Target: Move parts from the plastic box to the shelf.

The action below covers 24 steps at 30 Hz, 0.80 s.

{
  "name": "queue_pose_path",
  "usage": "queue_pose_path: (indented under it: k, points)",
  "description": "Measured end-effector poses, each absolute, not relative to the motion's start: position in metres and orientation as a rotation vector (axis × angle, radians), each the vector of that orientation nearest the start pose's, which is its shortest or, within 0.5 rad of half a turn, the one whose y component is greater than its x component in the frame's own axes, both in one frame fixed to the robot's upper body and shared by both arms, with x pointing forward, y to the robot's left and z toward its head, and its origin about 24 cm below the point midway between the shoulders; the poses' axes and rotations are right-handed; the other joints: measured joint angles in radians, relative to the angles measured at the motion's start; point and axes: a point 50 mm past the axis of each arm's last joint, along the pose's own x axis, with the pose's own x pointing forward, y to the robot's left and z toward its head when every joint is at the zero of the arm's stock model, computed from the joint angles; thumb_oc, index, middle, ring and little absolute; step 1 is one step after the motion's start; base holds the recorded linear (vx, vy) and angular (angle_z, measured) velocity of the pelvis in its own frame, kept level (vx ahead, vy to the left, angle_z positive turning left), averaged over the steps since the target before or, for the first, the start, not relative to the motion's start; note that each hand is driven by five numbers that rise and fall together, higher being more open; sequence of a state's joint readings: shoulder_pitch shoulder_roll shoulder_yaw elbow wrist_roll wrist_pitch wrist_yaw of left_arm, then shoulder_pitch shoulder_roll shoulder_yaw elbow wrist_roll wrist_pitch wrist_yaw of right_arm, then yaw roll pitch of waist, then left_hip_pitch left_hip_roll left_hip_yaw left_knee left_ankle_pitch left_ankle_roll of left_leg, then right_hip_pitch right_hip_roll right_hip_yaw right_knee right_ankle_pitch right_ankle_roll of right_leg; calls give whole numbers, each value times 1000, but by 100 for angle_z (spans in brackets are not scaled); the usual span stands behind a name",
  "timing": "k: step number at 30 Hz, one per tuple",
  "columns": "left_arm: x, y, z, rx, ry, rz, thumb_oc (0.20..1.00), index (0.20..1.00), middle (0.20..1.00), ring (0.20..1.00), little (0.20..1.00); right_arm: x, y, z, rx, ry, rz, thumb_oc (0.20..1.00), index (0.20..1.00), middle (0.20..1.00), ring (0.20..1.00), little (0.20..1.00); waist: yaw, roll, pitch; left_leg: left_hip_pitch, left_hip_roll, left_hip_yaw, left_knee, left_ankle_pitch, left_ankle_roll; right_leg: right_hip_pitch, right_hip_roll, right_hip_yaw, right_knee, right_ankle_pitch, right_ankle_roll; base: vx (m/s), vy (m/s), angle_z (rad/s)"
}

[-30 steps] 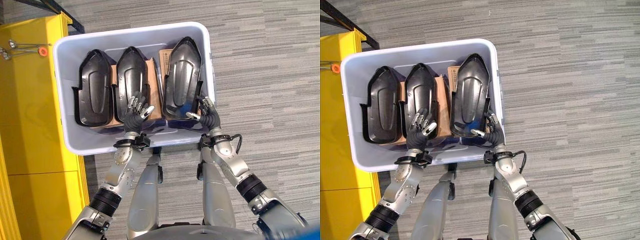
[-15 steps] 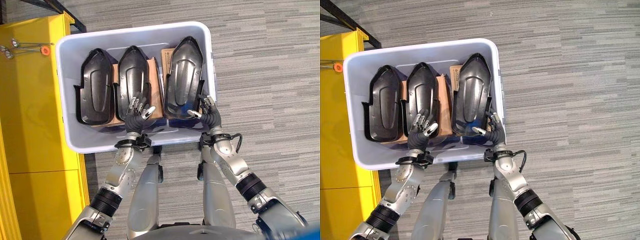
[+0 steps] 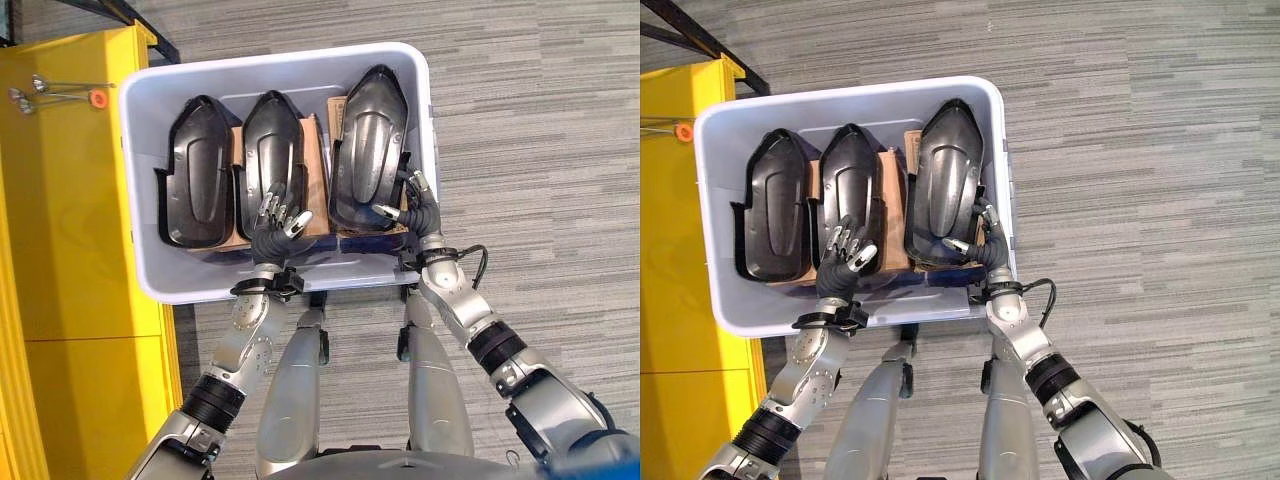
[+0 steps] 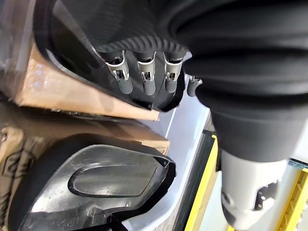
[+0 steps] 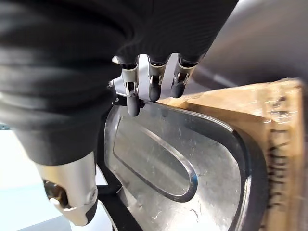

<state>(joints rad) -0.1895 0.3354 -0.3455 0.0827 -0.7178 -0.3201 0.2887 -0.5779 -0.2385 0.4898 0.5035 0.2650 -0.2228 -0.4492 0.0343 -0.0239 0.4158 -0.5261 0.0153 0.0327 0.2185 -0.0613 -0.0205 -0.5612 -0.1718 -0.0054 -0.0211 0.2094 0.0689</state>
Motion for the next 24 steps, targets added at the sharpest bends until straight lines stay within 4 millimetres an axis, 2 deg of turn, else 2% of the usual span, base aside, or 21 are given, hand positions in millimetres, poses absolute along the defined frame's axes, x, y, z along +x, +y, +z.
queue_pose_path:
  k: [5,12,17,24]
  points:
    - [280,150,79,-411,-184,-1,1000,1000,1000,1000,1000,345,-102,86,-243,-208,-10,1000,1000,1000,1000,1000,26,15,-8,-7,-7,-14,9,1,1,2,-4,-10,2,0,0,-5,1,6]
    - [280,147,80,-413,-185,-15,1000,1000,1000,1000,1000,348,-103,85,-291,-200,-13,1000,1000,1000,1000,1000,26,15,-8,-13,-8,-16,19,2,3,2,-5,-11,2,3,1,0,0,0]
    - [280,147,80,-416,-184,-18,1000,1000,1000,1000,1000,348,-101,80,-390,-201,28,1000,1000,1000,1000,1000,26,15,-8,-16,-8,-16,27,2,3,2,-5,-11,4,4,0,0,0,0]
    - [281,148,76,-408,-171,-9,1000,1000,1000,1000,1000,343,-104,81,-387,-209,47,1000,1000,1000,1000,1000,15,14,-8,-19,-9,-16,28,1,3,2,-5,-12,3,3,-1,0,0,0]
